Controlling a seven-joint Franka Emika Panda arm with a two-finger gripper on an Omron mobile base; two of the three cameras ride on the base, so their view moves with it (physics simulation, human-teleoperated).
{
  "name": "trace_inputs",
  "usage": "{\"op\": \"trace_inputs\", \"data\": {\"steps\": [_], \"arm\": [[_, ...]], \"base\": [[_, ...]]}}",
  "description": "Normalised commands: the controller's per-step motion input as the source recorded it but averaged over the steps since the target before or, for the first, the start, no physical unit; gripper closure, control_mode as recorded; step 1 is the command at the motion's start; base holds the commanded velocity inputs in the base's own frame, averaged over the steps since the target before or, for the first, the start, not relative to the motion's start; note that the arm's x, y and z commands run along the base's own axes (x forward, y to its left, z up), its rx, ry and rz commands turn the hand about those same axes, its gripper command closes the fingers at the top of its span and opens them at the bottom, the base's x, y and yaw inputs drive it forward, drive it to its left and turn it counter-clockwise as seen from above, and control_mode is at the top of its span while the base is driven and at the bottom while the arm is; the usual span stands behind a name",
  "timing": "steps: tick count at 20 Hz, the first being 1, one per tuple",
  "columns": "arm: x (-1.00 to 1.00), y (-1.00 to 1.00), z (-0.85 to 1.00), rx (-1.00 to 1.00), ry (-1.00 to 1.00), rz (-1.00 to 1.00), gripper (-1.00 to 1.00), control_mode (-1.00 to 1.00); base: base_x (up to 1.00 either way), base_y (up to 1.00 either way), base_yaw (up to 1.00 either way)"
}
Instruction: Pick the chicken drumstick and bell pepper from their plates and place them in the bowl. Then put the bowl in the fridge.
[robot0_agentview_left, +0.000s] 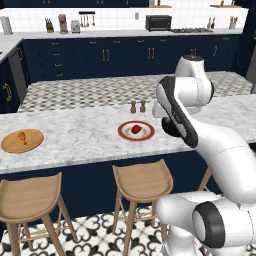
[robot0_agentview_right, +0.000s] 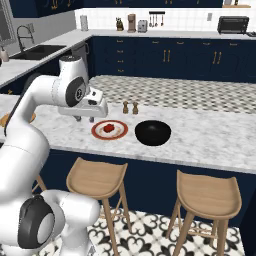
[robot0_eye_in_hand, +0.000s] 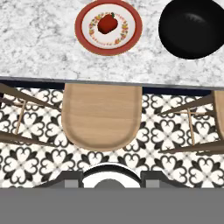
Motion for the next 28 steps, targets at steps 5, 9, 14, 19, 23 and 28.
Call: {"op": "trace_inputs", "data": {"steps": [5,9,14,19,23,28], "arm": [[0.36,0.00,-0.17,0.00,0.00,0.00,-1.00,-1.00],[1.00,0.15,-0.42,-0.01,0.00,-0.03,-1.00,-1.00],[0.92,0.15,-0.42,-0.03,0.03,-0.06,-1.00,-1.00],[0.40,0.07,-0.46,-0.03,0.06,0.00,-1.00,-1.00],[1.00,0.11,-0.47,-0.02,0.00,0.00,-1.00,-1.00],[1.00,0.00,-0.44,0.00,0.12,-0.03,-1.00,-1.00]], "base": [[0.00,0.00,0.00],[0.00,0.00,0.00],[0.00,0.00,0.00],[0.00,0.00,0.00],[0.00,0.00,0.00],[0.00,0.00,0.00]]}}
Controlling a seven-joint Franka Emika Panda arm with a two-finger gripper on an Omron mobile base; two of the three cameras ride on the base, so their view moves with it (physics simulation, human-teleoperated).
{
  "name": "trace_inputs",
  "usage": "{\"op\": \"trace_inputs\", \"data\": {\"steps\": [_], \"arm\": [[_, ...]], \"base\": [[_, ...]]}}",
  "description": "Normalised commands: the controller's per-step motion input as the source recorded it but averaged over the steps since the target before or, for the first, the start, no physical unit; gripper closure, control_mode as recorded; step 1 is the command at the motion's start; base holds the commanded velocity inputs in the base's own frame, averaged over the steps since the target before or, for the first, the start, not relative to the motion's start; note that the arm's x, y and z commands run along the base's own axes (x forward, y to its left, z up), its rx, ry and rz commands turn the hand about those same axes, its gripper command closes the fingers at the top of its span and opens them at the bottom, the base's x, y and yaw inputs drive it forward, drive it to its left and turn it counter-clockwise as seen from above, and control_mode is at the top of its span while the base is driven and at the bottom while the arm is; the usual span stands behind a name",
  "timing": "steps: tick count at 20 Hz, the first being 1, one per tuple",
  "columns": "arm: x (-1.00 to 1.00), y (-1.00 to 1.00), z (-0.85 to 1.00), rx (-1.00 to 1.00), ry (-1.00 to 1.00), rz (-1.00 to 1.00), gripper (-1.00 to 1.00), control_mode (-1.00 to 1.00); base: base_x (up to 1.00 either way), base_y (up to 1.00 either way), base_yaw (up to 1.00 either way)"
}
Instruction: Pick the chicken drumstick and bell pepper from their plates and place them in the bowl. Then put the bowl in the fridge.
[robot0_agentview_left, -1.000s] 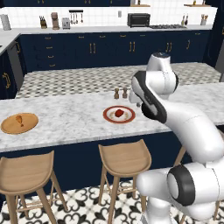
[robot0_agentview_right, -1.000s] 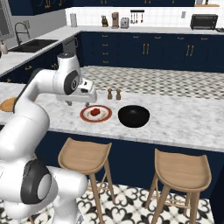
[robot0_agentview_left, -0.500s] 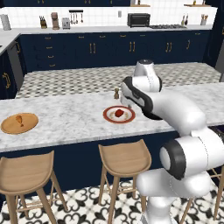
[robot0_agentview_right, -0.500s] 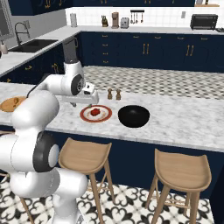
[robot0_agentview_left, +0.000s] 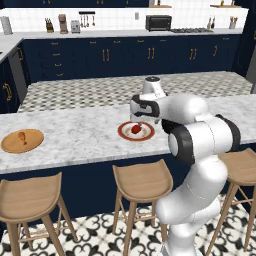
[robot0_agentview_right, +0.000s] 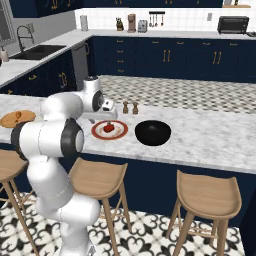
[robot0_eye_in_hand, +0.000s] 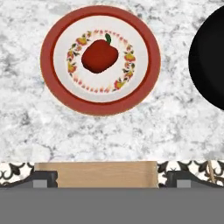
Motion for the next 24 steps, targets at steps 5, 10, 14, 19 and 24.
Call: {"op": "trace_inputs", "data": {"steps": [5,10,14,19,24], "arm": [[1.00,0.05,-0.37,0.00,0.06,-0.05,-1.00,-1.00],[0.77,0.07,-0.30,0.00,0.08,-0.07,-1.00,-1.00],[0.50,0.01,-0.44,0.01,0.08,-0.07,-1.00,-1.00],[0.17,0.00,-0.53,0.00,0.04,-0.05,-1.00,-1.00],[0.23,0.00,-0.35,0.00,0.02,-0.06,-1.00,-1.00]], "base": [[0.00,0.00,0.00],[0.00,0.00,0.00],[0.00,0.00,0.00],[0.00,0.00,0.00],[0.00,0.00,0.00]]}}
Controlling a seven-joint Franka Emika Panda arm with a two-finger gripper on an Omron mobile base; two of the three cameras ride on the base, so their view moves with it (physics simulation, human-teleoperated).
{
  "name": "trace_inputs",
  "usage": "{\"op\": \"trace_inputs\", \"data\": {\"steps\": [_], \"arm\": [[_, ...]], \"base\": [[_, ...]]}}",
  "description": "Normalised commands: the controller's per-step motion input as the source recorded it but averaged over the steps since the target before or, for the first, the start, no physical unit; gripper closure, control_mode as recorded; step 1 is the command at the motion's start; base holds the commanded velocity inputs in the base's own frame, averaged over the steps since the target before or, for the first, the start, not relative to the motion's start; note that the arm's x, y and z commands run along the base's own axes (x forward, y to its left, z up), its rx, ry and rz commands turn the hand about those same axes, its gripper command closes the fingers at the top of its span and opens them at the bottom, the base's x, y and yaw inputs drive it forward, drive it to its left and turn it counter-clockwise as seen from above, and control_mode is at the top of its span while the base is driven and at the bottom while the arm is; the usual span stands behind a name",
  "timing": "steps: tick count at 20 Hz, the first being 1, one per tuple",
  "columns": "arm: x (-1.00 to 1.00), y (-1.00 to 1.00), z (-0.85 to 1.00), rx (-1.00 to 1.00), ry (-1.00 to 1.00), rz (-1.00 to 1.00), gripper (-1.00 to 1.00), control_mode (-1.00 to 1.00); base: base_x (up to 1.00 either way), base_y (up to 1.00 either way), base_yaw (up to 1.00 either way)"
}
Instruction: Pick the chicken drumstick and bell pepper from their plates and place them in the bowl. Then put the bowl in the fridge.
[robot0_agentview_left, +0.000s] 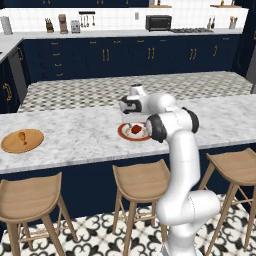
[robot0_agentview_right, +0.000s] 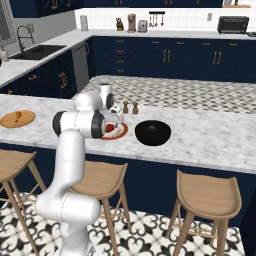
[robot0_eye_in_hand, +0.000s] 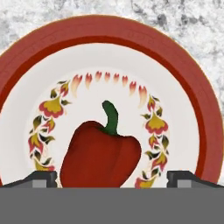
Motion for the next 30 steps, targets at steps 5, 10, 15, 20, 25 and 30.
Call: {"op": "trace_inputs", "data": {"steps": [5,10,15,20,25,30], "arm": [[0.16,0.01,-0.10,0.00,0.00,-0.06,-1.00,-1.00],[0.00,0.04,-0.09,0.00,0.00,-0.09,-1.00,-1.00],[0.00,0.01,-0.11,0.00,0.00,-0.14,-1.00,-1.00],[0.00,0.00,-0.09,0.00,0.00,-0.15,-1.00,-1.00],[-0.11,0.00,0.00,0.00,0.00,-0.11,-1.00,-1.00],[-0.13,0.02,-0.06,0.00,0.00,-0.10,-1.00,-1.00]], "base": [[0.00,0.00,0.00],[0.00,0.00,0.00],[0.00,0.00,0.00],[0.00,0.00,0.00],[0.00,0.00,0.00],[0.00,0.00,0.00]]}}
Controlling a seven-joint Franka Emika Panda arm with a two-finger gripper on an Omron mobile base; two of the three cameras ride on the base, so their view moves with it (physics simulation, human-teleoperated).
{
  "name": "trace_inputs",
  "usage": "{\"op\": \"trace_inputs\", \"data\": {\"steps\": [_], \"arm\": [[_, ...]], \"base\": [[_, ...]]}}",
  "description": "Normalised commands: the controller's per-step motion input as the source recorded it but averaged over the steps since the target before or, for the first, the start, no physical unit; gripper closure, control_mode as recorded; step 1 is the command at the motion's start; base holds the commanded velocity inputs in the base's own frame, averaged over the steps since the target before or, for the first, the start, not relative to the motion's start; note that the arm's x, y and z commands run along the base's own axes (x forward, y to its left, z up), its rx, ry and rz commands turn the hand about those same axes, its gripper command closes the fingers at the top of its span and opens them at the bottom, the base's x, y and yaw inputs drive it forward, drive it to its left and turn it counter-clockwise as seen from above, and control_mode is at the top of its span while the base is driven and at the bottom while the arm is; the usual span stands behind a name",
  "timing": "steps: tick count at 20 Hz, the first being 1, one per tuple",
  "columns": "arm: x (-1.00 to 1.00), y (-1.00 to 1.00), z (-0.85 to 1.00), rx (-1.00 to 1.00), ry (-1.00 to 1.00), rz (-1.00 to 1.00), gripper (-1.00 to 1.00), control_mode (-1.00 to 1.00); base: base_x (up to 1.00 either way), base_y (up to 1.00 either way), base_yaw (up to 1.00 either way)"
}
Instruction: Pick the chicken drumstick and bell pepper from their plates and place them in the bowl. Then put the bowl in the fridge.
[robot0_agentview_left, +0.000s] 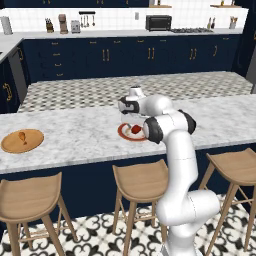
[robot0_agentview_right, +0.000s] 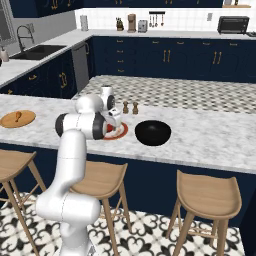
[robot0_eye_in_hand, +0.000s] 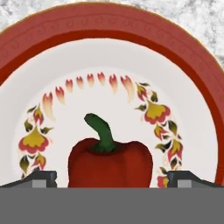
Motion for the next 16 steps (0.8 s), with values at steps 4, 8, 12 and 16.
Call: {"op": "trace_inputs", "data": {"steps": [4,8,12,16], "arm": [[-0.31,0.05,-0.12,0.00,-0.01,-0.08,-1.00,-1.00],[-0.21,0.05,-0.18,0.00,-0.03,-0.07,-1.00,-1.00],[0.53,0.00,-0.27,0.00,-0.01,-0.02,-1.00,-1.00],[0.24,0.00,-0.29,0.00,0.00,0.00,-1.00,-1.00]], "base": [[0.00,0.00,0.00],[0.00,0.00,0.00],[0.00,0.00,0.00],[0.00,0.00,0.00]]}}
